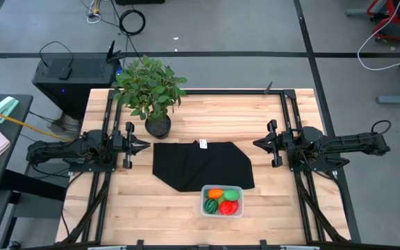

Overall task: Pick and placing Produce into tupperware
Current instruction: Return to Home Position

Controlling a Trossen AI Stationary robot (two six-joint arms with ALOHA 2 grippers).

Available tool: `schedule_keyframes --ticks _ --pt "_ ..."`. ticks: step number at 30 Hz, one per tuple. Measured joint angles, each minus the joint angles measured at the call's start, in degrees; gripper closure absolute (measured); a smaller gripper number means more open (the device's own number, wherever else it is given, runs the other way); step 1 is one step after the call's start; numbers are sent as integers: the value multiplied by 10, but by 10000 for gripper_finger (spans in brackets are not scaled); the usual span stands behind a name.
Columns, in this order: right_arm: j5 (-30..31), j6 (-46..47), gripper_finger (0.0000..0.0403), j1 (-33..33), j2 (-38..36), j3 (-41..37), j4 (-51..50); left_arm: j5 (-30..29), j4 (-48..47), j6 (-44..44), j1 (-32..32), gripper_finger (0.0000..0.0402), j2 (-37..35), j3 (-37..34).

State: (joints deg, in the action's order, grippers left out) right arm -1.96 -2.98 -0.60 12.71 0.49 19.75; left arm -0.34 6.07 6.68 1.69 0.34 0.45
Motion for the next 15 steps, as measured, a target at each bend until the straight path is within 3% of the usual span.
schedule_keyframes --ticks 15 --pt "0 0 376 0 0 0 0 0 0 0 0 374 0 0"
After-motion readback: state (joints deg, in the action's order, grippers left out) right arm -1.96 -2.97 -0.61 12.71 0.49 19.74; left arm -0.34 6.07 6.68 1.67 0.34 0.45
